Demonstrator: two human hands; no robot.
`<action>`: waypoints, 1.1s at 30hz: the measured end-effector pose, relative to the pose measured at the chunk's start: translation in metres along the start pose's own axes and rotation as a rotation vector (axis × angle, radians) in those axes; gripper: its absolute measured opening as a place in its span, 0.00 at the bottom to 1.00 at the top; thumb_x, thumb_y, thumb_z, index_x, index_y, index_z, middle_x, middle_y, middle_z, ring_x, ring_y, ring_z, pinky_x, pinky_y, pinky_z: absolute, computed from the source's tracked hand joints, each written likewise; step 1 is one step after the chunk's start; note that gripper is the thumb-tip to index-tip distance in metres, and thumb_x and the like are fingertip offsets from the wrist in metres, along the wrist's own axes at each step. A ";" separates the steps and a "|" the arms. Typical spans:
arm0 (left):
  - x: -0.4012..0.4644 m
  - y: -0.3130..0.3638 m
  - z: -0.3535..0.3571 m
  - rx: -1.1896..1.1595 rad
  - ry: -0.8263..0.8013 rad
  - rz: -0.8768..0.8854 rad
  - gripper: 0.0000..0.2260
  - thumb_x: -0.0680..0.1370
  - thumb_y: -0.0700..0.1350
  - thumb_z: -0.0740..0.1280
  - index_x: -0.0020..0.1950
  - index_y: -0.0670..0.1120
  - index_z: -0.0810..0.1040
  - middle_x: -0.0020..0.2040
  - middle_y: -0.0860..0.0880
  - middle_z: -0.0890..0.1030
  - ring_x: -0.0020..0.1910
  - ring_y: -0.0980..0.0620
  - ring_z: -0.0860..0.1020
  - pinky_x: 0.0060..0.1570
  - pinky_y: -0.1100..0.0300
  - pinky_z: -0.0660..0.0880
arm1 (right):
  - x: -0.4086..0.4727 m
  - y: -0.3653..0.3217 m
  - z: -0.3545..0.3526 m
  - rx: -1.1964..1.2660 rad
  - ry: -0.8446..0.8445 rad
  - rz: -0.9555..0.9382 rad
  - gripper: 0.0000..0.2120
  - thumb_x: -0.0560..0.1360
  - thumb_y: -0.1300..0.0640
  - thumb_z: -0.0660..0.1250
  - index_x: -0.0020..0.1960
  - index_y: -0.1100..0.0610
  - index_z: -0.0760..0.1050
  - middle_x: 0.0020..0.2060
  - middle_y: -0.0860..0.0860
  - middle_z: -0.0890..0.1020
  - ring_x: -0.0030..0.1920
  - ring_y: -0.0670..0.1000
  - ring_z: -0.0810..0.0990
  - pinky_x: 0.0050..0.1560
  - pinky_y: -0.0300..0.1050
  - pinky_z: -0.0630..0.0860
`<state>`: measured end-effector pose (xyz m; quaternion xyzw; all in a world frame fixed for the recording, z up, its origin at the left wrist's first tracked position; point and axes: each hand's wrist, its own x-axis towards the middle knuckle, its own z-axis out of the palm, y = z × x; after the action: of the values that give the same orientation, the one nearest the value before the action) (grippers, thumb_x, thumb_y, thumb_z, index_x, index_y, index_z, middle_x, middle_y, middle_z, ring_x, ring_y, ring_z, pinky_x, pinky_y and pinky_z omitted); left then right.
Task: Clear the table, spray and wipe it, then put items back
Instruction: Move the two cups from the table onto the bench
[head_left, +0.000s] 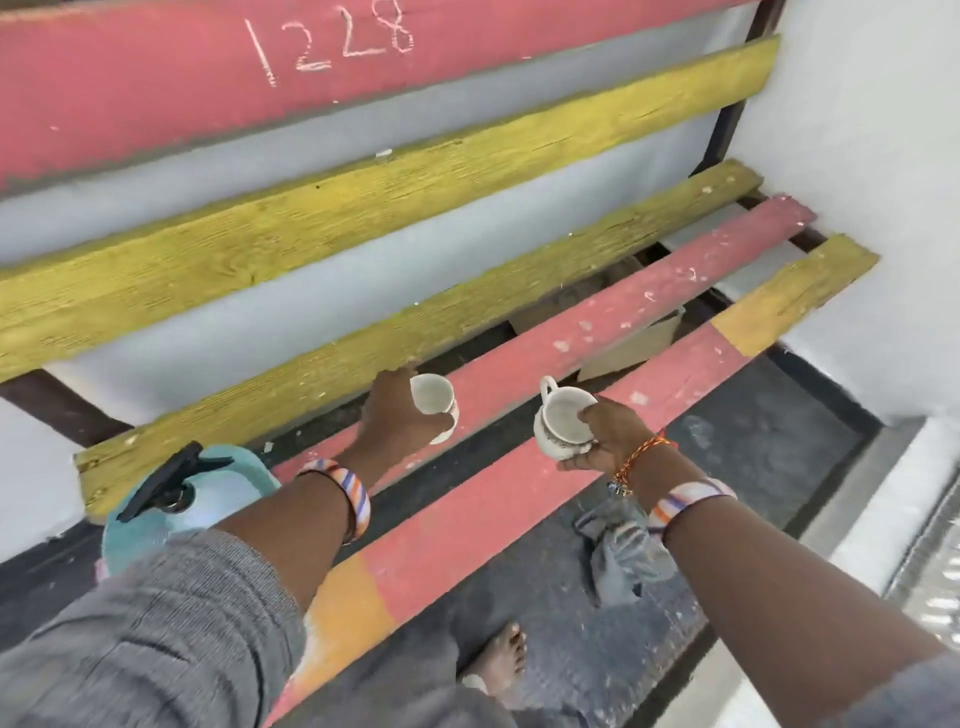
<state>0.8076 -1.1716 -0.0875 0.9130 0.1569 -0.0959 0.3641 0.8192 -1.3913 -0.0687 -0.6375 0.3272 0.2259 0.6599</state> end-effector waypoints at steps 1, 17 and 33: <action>0.006 0.001 0.004 0.009 -0.001 -0.031 0.28 0.66 0.47 0.76 0.62 0.41 0.73 0.62 0.41 0.74 0.59 0.43 0.73 0.53 0.58 0.69 | 0.009 -0.006 -0.003 -0.011 -0.012 0.001 0.09 0.80 0.66 0.54 0.46 0.58 0.70 0.38 0.57 0.71 0.38 0.62 0.74 0.54 0.70 0.70; 0.130 0.011 0.060 0.922 -0.518 0.645 0.25 0.79 0.37 0.57 0.75 0.46 0.57 0.75 0.48 0.61 0.76 0.50 0.57 0.76 0.56 0.47 | 0.172 -0.030 0.047 -0.080 -0.005 0.233 0.21 0.78 0.72 0.50 0.66 0.59 0.69 0.65 0.61 0.69 0.58 0.64 0.70 0.49 0.59 0.75; 0.141 0.001 0.080 0.817 -0.636 0.491 0.25 0.80 0.35 0.55 0.76 0.47 0.53 0.79 0.46 0.48 0.78 0.45 0.44 0.76 0.53 0.45 | 0.217 -0.032 0.056 -0.495 -0.026 0.093 0.17 0.77 0.69 0.56 0.63 0.60 0.74 0.63 0.60 0.73 0.60 0.65 0.72 0.42 0.54 0.78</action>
<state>0.9344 -1.1974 -0.1852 0.9155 -0.2268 -0.3316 0.0225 0.9988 -1.3641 -0.2038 -0.7611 0.2822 0.3375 0.4766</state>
